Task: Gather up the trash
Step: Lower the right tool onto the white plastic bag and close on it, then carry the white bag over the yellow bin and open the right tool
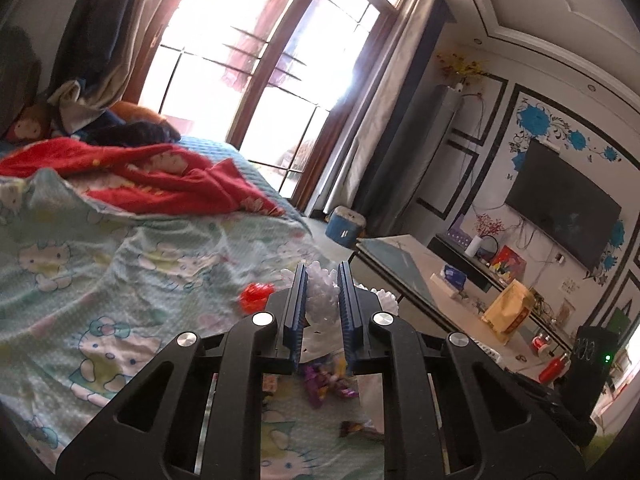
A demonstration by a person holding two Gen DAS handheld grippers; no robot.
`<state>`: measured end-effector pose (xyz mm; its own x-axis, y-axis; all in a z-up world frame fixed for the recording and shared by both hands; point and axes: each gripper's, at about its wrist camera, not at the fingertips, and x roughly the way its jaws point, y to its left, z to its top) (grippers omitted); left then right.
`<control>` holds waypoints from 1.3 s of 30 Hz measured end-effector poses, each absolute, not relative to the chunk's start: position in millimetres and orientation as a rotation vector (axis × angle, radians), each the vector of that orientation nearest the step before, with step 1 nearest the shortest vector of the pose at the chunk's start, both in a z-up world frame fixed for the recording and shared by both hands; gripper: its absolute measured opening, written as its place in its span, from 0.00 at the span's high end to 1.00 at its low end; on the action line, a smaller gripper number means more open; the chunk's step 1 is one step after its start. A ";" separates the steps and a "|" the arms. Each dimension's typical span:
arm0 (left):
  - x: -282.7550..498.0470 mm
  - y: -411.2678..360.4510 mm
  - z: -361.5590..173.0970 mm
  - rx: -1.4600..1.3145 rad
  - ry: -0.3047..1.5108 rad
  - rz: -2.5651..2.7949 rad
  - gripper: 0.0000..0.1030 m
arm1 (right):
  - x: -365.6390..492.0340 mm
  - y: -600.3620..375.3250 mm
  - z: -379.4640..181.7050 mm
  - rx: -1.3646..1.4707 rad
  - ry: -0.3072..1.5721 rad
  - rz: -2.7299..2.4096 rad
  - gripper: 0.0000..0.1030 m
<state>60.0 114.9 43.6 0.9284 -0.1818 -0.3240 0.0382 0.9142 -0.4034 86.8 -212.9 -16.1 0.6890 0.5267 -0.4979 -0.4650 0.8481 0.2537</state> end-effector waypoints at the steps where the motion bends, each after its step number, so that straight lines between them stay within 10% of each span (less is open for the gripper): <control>1: 60.1 111.6 46.7 -0.402 0.361 -0.121 0.90 | 86.3 -220.0 -13.5 0.119 0.585 0.541 0.70; 39: 114.1 -107.4 60.1 -0.225 0.396 -0.453 0.90 | 64.0 -434.3 -21.8 0.274 0.507 0.013 0.70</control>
<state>114.1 -107.4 60.1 0.8253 -0.4651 -0.3202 0.3791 0.8767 -0.2963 64.0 -434.3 -21.8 0.8751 0.0798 -0.4773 0.0554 0.9633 0.2627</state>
